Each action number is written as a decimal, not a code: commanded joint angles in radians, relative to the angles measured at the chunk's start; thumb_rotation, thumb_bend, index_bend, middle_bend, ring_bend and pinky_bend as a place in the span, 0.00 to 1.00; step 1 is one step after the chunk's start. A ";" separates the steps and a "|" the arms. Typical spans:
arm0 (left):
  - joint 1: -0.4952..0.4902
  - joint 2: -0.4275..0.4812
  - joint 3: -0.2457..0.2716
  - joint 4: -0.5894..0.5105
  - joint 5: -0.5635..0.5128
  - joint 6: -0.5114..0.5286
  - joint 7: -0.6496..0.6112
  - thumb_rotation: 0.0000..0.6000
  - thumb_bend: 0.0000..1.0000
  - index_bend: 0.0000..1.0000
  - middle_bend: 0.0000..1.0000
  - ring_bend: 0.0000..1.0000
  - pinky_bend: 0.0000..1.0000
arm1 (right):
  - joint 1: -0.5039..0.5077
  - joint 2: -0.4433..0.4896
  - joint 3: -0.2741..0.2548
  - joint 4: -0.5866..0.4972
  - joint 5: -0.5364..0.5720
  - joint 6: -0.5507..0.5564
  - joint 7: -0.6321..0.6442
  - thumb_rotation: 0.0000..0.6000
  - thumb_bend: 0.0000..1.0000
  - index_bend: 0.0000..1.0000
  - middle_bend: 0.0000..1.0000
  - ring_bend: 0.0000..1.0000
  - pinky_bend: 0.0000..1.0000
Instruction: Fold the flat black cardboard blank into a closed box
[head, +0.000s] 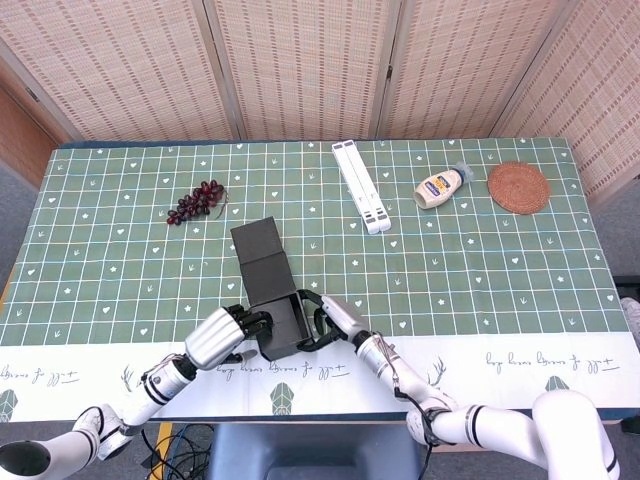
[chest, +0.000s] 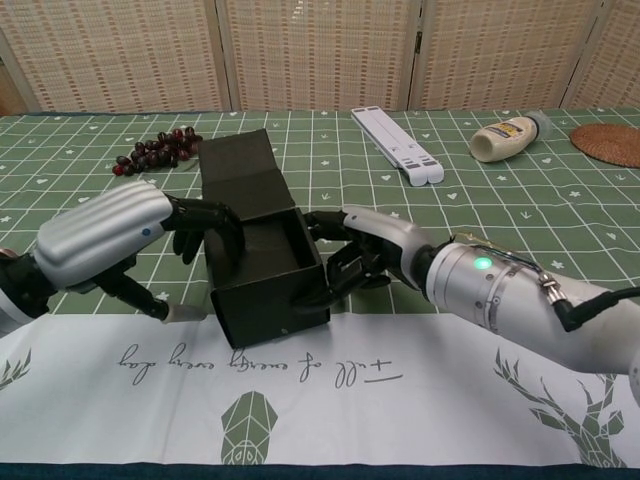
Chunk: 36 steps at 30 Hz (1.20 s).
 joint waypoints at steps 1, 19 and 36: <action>-0.001 0.001 0.005 -0.006 0.001 -0.007 0.006 1.00 0.10 0.42 0.36 0.57 0.55 | -0.003 0.001 -0.001 0.001 -0.001 0.001 0.001 1.00 0.21 0.19 0.33 0.70 1.00; 0.002 0.032 0.002 -0.080 -0.004 -0.029 0.118 1.00 0.10 0.43 0.36 0.57 0.55 | -0.014 0.001 -0.015 -0.002 -0.033 0.017 0.006 1.00 0.22 0.19 0.33 0.70 1.00; -0.002 0.045 0.013 -0.131 0.002 -0.075 0.196 1.00 0.10 0.43 0.36 0.57 0.53 | -0.018 0.005 -0.023 -0.009 -0.042 0.015 0.011 1.00 0.23 0.19 0.33 0.70 1.00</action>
